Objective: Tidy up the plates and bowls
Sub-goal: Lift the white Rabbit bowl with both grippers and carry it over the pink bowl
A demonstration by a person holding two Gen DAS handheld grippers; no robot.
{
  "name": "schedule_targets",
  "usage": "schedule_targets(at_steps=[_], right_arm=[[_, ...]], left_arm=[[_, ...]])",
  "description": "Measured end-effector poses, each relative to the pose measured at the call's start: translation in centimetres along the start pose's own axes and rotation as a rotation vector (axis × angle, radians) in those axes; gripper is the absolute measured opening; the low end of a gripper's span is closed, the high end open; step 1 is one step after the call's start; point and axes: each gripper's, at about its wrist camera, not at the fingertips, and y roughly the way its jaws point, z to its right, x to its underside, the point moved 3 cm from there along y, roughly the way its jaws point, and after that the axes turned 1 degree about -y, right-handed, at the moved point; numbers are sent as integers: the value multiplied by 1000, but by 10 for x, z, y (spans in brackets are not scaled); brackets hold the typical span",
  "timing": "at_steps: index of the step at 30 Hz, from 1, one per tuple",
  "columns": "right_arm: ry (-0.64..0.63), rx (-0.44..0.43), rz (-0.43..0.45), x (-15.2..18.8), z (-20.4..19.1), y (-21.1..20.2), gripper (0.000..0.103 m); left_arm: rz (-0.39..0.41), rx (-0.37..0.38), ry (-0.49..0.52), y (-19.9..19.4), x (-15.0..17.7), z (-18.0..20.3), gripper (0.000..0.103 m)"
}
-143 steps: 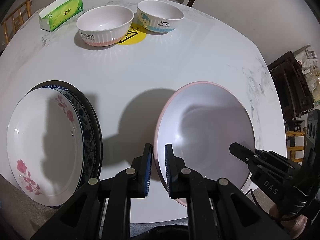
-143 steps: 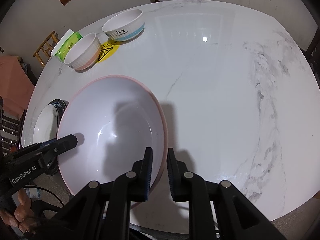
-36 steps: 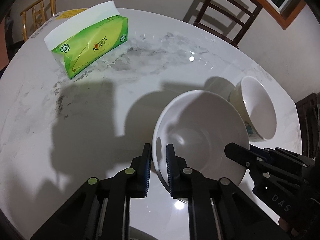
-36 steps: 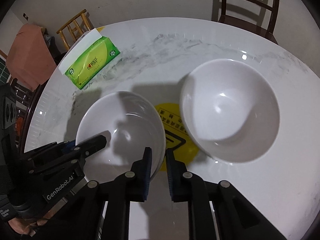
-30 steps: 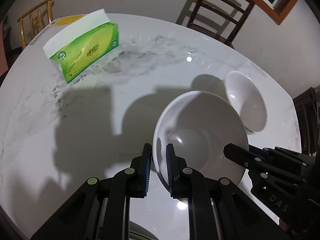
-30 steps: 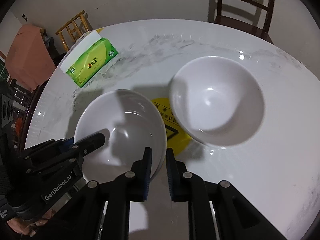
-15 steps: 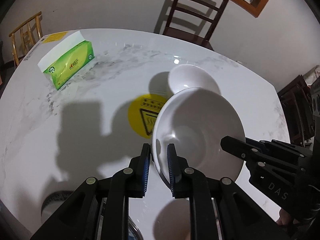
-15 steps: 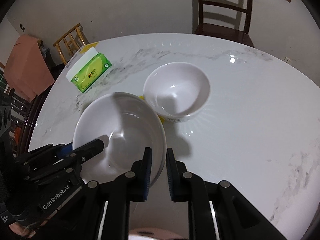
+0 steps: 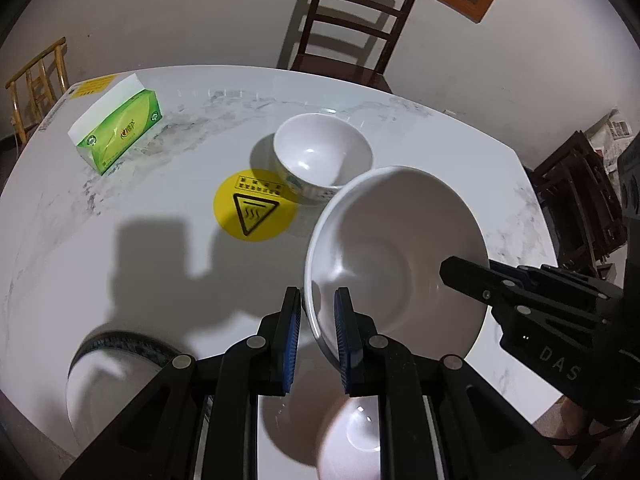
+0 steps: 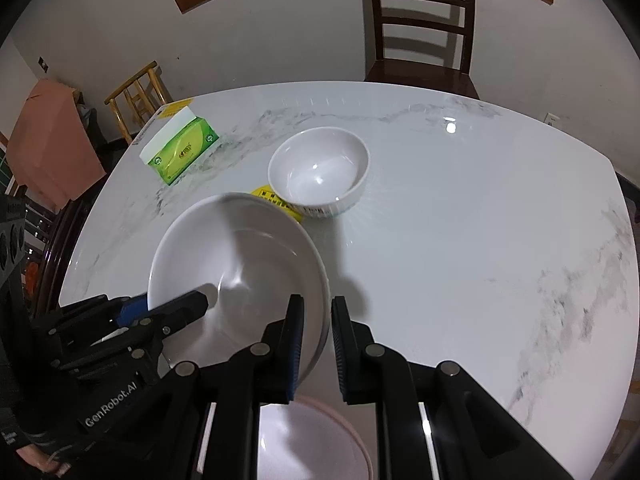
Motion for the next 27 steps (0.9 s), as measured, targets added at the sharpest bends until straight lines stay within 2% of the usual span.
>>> schedule_targets(at_steps=[8, 14, 21, 27], right_arm=[[16, 8, -10, 41, -3, -22, 15], [24, -4, -29, 79, -6, -35, 15], [46, -4, -67, 120, -3, -32, 15], [76, -8, -90, 135, 1, -18, 15]], left_arm=[[-9, 17, 28, -22, 32, 14, 14], [-28, 22, 37, -34, 68, 19, 14], [-74, 24, 44, -27, 104, 23, 14], [-103, 3, 47, -13, 118, 24, 14]])
